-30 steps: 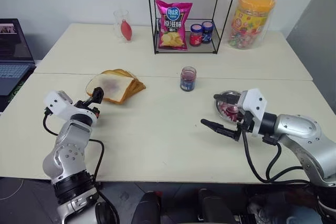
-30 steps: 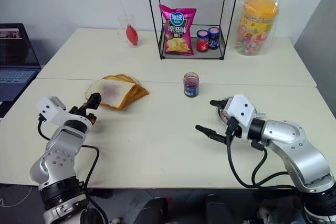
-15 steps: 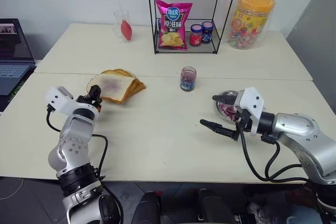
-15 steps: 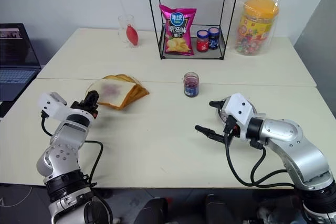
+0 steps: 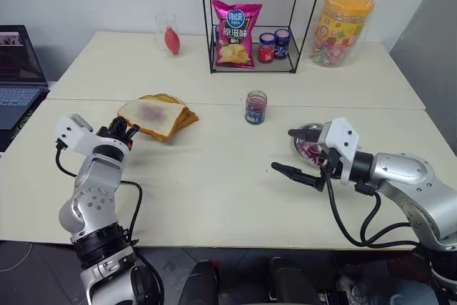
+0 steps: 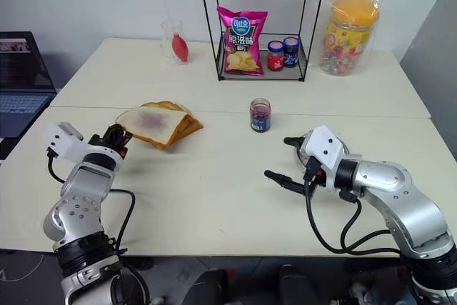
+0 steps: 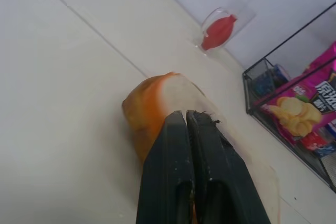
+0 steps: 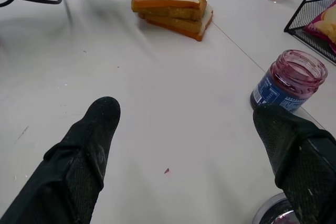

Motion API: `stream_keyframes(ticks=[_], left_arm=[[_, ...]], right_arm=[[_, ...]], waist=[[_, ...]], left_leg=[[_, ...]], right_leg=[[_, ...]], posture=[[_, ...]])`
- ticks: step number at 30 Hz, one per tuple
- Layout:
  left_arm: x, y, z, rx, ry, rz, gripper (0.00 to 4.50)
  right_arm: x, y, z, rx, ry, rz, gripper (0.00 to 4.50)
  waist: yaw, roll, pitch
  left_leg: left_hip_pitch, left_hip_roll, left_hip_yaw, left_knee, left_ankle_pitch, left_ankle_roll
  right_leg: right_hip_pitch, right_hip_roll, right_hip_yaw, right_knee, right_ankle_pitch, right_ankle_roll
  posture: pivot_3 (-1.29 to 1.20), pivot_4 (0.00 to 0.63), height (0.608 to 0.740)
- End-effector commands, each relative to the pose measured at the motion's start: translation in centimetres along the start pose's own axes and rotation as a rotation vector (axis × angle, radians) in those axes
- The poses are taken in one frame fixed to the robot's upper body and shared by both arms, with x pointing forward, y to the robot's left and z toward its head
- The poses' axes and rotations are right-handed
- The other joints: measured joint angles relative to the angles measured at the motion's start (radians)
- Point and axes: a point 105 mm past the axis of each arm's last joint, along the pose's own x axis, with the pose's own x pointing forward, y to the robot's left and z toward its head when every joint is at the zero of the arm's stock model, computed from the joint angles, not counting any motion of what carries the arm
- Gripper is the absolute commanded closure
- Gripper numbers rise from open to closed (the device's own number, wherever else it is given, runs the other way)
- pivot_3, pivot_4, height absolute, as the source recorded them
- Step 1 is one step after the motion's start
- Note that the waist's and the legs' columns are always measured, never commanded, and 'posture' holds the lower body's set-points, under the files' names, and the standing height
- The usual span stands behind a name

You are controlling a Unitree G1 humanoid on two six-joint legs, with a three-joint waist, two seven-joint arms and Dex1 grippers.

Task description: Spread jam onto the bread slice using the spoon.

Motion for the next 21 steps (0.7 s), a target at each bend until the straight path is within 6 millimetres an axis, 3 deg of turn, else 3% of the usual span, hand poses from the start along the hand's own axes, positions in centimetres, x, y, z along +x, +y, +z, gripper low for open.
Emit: stream_keyframes(ticks=[1,5,9,12,15,18,21], left_arm=[[-1.1,-4.4,0.9,0.058,0.039,-0.263,4.43],[-3.4,-8.2,-0.8,0.053,0.269,-0.543,4.43],[-5.0,-10.1,-1.3,0.039,0.396,-0.699,4.43],[-3.2,-9.2,0.7,-0.031,0.265,-0.613,4.43],[-1.6,-6.9,3.0,-0.061,0.070,-0.413,4.43],[-2.1,-4.0,2.9,0.117,-0.008,-0.210,4.03],[-2.8,-2.8,2.9,0.081,-0.069,-0.141,3.39]], right_arm=[[-0.7,-0.5,1.6,-0.061,-0.039,-0.013,0.00],[-1.9,0.5,1.5,-0.039,-0.033,0.064,0.00],[-2.8,1.7,0.7,-0.024,0.009,0.125,0.00],[-2.9,1.9,0.5,-0.011,0.008,0.107,0.00],[-2.7,2.1,0.5,-0.006,0.000,0.092,0.00],[-2.8,2.4,0.3,-0.001,0.003,0.096,0.00],[-2.5,2.3,0.4,-0.009,-0.004,0.105,0.00]], waist=[[0.000,0.000,0.000],[-0.001,0.000,0.000],[-0.001,0.000,0.000],[0.000,0.000,0.000],[-0.001,0.000,0.000],[-0.004,0.000,0.000],[0.002,0.000,0.000]], left_leg=[[0.000,0.000,0.000,0.000,0.000,0.000],[0.000,0.000,0.000,0.000,0.000,0.000],[0.000,0.000,0.000,0.000,0.000,0.000],[0.000,0.001,0.000,0.000,0.000,0.000],[0.001,0.001,0.000,0.000,0.000,0.000],[0.001,0.002,0.002,0.000,0.000,0.000],[0.001,0.002,0.003,-0.001,0.000,0.000]], right_leg=[[0.000,0.000,0.000,0.000,0.000,0.000],[0.000,0.000,0.000,0.000,0.000,0.000],[0.000,0.000,0.000,0.000,0.000,0.000],[0.000,0.000,0.000,0.000,0.000,0.000],[0.000,0.000,0.000,0.001,0.000,-0.001],[0.000,0.001,0.002,0.000,0.002,-0.003],[-0.001,0.001,0.003,-0.001,0.001,-0.003]], posture=[[0.00,0.150,0.740],[0.00,0.150,0.740],[0.00,0.150,0.740],[0.00,0.150,0.740],[0.00,0.150,0.740],[0.00,0.150,0.740],[0.00,0.150,0.740]])
